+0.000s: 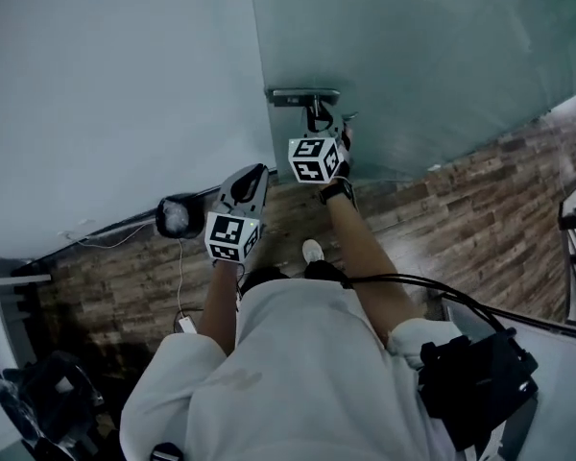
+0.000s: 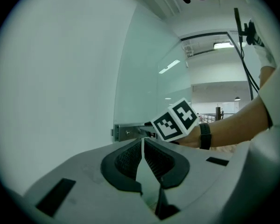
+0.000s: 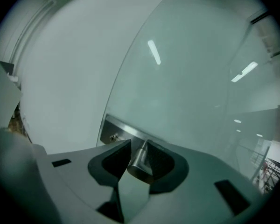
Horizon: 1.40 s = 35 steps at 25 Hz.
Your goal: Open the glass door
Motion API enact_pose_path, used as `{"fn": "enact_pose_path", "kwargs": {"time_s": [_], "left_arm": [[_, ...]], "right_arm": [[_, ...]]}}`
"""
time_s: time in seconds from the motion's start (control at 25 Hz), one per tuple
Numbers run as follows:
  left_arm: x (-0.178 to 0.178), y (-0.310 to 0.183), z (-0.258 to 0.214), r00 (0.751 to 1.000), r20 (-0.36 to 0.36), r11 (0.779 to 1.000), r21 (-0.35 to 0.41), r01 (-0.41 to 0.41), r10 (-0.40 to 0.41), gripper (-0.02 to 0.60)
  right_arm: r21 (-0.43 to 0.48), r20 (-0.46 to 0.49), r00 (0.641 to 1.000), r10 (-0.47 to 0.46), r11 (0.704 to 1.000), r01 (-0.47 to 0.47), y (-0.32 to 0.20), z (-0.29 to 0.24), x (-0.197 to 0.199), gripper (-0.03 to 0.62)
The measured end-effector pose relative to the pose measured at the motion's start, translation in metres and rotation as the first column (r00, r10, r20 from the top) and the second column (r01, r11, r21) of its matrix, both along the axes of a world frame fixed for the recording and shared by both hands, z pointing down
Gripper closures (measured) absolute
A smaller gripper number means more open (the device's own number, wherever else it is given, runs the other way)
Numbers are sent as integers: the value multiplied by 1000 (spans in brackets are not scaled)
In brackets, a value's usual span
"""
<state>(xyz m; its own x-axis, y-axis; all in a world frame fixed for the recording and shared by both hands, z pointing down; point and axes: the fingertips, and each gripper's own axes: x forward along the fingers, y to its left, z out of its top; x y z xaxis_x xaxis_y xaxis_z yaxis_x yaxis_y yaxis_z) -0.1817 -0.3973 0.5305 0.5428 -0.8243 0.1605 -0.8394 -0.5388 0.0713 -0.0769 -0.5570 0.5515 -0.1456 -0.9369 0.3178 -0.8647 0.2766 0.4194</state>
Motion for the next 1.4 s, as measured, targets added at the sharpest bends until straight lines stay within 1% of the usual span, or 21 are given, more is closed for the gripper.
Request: {"fn": "enact_pose_path", "kwargs": {"time_s": [0.08, 0.12, 0.2, 0.28, 0.32, 0.36, 0.4, 0.44, 0.52, 0.6, 0.64, 0.72, 0.8, 0.88, 0.96, 1.12, 1.2, 1.24, 1.28, 1.32, 1.4], "left_arm": [[0, -7, -4, 996, -5, 996, 17, -90, 90, 561], [0, -10, -5, 991, -4, 991, 25, -132, 132, 561], [1, -18, -10, 977, -12, 976, 42, -212, 213, 561], [14, -17, -17, 953, -29, 952, 62, -301, 303, 561], [25, -11, -22, 934, -35, 933, 70, -353, 356, 561], [41, -2, -29, 910, -41, 910, 78, -408, 412, 561], [59, 12, -37, 883, -47, 882, 84, -463, 468, 561], [79, 30, -47, 852, -51, 852, 91, -515, 520, 561], [121, 78, -68, 791, -48, 790, 108, -603, 610, 561], [160, 132, -86, 726, -43, 725, 121, -678, 687, 561], [178, 159, -94, 689, -47, 689, 125, -714, 723, 561], [212, 211, -108, 608, -59, 610, 138, -780, 791, 578], [243, 264, -126, 532, -62, 534, 160, -830, 844, 578], [269, 319, -145, 471, -63, 474, 179, -862, 880, 578], [290, 374, -160, 422, -75, 428, 192, -883, 904, 578], [319, 479, -180, 355, -70, 362, 206, -909, 932, 578], [332, 527, -187, 322, -63, 328, 207, -922, 945, 578], [336, 548, -188, 309, -64, 316, 205, -926, 949, 578], [338, 566, -187, 302, -67, 310, 202, -929, 951, 578], [340, 581, -184, 300, -70, 308, 200, -930, 951, 578], [343, 606, -182, 304, -69, 311, 195, -930, 950, 579]], "right_arm": [[87, 27, 999, 21, 996, -23, 17, -20, 3, 488], [102, 60, 998, 36, 994, -42, 29, -26, 4, 488], [87, 186, 978, 90, 990, -108, 56, -31, 11, 489], [58, 307, 936, 171, 978, -198, 94, -36, 28, 504], [47, 349, 912, 216, 968, -247, 117, -38, 39, 532], [36, 379, 888, 261, 954, -296, 143, -40, 52, 568], [24, 401, 863, 308, 938, -346, 171, -44, 67, 589], [10, 416, 836, 357, 918, -397, 203, -50, 83, 591], [-10, 434, 775, 460, 863, -506, 272, -67, 117, 591], [1, 448, 712, 541, 796, -605, 343, -89, 149, 591], [19, 453, 684, 572, 761, -649, 376, -101, 163, 591], [66, 460, 630, 626, 684, -727, 439, -126, 188, 591], [114, 463, 581, 670, 605, -788, 502, -151, 210, 591], [149, 453, 536, 712, 533, -833, 566, -175, 225, 591], [169, 436, 495, 752, 472, -865, 627, -191, 236, 591], [189, 428, 419, 801, 375, -908, 737, -212, 246, 591], [190, 441, 384, 811, 334, -923, 784, -215, 252, 591], [188, 448, 371, 813, 320, -928, 803, -212, 255, 591], [185, 453, 364, 814, 314, -931, 819, -208, 257, 591], [183, 457, 363, 812, 314, -932, 833, -203, 257, 591], [187, 461, 375, 804, 325, -927, 856, -201, 258, 591]]}}
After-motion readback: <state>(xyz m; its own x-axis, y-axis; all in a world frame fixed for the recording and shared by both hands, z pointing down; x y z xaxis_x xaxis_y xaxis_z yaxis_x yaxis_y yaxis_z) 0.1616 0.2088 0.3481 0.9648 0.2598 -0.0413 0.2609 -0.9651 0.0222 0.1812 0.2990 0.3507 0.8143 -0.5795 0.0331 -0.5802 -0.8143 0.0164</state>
